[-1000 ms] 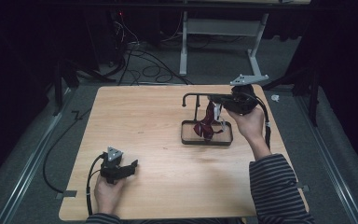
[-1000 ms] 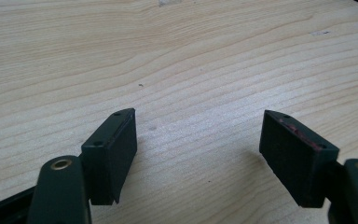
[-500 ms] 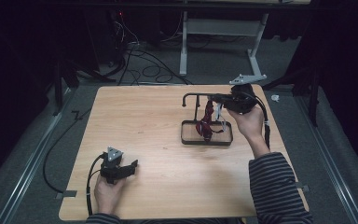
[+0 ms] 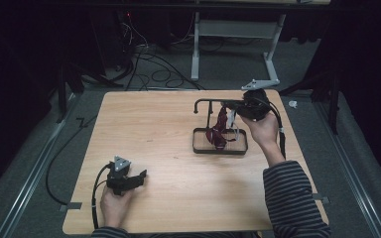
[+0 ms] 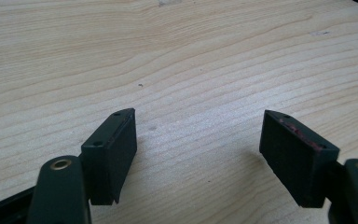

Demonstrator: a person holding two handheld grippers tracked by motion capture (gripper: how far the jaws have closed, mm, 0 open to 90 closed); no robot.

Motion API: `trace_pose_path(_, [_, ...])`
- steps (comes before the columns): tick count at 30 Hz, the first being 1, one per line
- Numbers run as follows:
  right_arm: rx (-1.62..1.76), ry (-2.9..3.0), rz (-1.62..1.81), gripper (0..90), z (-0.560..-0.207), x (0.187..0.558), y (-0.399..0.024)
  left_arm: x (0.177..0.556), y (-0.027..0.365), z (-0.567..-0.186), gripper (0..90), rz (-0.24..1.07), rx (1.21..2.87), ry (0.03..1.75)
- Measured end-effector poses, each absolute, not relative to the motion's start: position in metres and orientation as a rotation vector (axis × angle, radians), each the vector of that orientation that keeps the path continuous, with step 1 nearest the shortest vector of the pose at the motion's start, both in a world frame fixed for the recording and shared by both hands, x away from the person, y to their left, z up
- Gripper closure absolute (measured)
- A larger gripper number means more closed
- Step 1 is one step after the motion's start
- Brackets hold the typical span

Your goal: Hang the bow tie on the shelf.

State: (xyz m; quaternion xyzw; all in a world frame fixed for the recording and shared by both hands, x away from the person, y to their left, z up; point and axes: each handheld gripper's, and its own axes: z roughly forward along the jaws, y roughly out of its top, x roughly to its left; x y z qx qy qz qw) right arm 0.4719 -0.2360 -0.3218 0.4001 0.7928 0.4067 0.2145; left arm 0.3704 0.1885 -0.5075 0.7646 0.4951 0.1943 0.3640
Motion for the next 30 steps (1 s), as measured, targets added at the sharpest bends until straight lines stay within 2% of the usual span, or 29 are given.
trace_pose_path(15, [1.124,2.195,1.114,88.5,-0.3244,0.4747,-0.2353,0.3704,0.1887,-0.5074,28.0,0.498,1.968,1.274])
trace_pose_path(24, [1.124,2.178,1.113,82.3,-0.3233,0.4730,-0.2347,0.3705,0.1887,-0.5075,27.9,0.498,1.966,1.274])
trace_pose_path(30, [1.111,2.158,1.133,82.3,-0.3189,0.4673,-0.2357,0.3705,0.1887,-0.5075,27.9,0.498,1.966,1.274])
